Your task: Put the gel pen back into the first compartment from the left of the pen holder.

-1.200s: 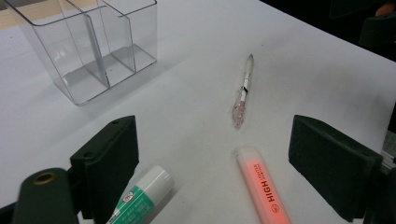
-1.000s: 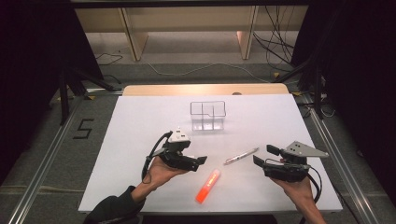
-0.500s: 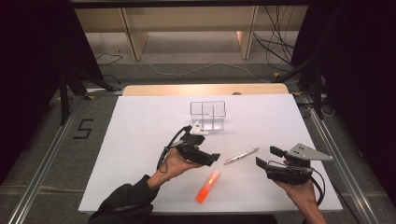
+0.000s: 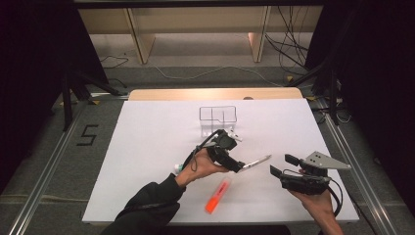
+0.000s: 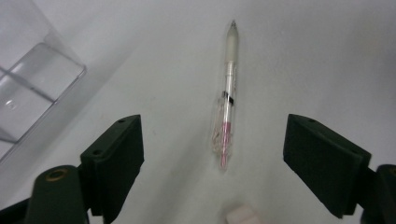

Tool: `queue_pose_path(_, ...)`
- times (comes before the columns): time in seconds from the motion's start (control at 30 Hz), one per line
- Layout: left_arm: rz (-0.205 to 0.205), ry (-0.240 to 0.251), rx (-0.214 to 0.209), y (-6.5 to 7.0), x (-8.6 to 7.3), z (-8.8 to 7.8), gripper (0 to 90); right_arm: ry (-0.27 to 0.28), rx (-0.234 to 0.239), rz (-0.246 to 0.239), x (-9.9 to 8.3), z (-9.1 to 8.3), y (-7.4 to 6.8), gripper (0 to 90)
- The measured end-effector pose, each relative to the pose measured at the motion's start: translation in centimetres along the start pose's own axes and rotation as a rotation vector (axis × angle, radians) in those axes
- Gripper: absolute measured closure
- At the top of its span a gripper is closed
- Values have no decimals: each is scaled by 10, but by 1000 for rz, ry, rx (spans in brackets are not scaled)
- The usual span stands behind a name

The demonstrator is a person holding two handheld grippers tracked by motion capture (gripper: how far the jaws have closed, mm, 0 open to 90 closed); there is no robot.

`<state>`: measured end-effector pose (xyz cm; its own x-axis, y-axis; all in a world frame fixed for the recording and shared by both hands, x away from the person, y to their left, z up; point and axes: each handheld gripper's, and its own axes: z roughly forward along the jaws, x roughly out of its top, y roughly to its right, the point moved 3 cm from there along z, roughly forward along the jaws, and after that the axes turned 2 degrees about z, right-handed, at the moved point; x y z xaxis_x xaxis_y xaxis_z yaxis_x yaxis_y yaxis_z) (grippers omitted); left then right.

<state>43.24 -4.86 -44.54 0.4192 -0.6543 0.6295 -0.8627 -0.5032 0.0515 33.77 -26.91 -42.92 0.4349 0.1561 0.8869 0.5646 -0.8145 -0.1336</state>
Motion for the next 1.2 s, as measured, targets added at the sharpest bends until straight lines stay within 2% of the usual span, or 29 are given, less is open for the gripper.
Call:
queue_pose_path(0.23,23,-55,-25,4,12,20,242,0,-8,1,-1,-2,1,293)
queue_pose_path(0.57,25,-89,-36,4,17,42,323,2,-15,-2,-2,-3,3,295)
queue_pose_path(0.73,48,-104,-42,5,20,49,372,0,-15,-1,-2,-3,3,295)
queue_pose_path(1.07,49,-129,-47,8,24,64,453,-6,-11,-2,-3,-1,3,297)
queue_pose_path(1.2,65,-146,-41,9,25,68,483,-6,-14,4,-3,-2,4,297)
